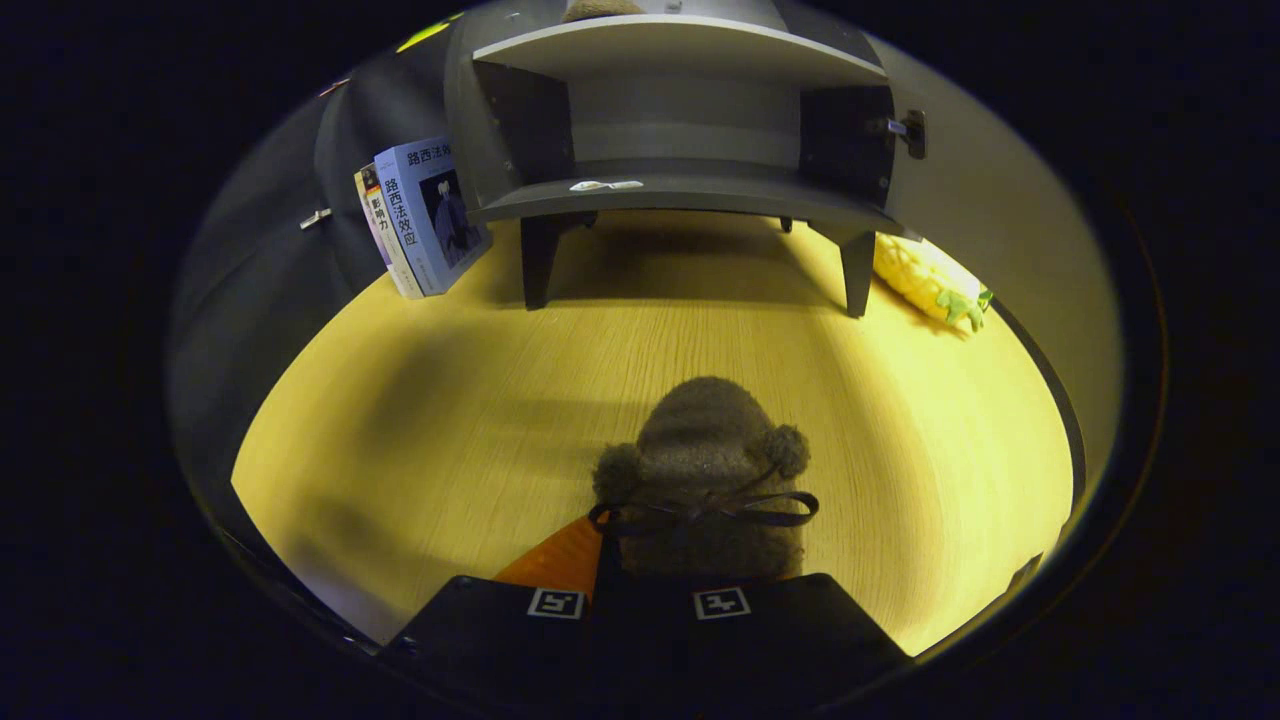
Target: Open the shoe cabinet door, grab the shoes and put them into the shoe cabinet, then close the shoe cabinet door.
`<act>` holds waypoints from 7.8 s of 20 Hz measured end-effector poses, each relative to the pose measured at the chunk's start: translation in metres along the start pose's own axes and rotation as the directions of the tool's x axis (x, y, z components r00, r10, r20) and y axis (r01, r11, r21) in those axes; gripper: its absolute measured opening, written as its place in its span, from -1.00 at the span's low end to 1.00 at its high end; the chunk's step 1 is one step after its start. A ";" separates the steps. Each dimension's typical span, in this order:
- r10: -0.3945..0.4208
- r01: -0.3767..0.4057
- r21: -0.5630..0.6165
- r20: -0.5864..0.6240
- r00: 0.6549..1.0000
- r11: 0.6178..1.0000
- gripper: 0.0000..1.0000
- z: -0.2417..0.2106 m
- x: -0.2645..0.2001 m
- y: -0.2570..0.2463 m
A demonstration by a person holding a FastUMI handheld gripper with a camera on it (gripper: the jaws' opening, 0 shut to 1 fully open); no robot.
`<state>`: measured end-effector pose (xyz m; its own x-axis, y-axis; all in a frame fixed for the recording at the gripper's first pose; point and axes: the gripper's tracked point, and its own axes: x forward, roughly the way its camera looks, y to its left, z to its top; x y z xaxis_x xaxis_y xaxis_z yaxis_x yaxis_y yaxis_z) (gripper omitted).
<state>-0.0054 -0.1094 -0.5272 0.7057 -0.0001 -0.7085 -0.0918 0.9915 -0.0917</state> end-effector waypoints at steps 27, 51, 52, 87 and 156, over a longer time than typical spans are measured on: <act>0.063 -0.060 -0.025 0.129 0.990 0.998 -0.87 0.018 0.000 -0.007; -0.084 0.050 0.104 0.348 0.934 0.993 -0.87 0.309 -0.124 -0.020; -0.085 0.051 0.102 0.356 0.931 0.993 -0.87 0.319 -0.127 -0.021; -0.105 0.093 0.085 0.145 0.984 0.992 -0.80 0.512 0.053 -0.081; -0.110 0.030 0.129 0.673 0.731 0.991 0.94 0.288 -0.457 -0.225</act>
<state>-0.1050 -0.2947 0.0185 0.9991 -0.0214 -0.0367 0.0207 0.9996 -0.0213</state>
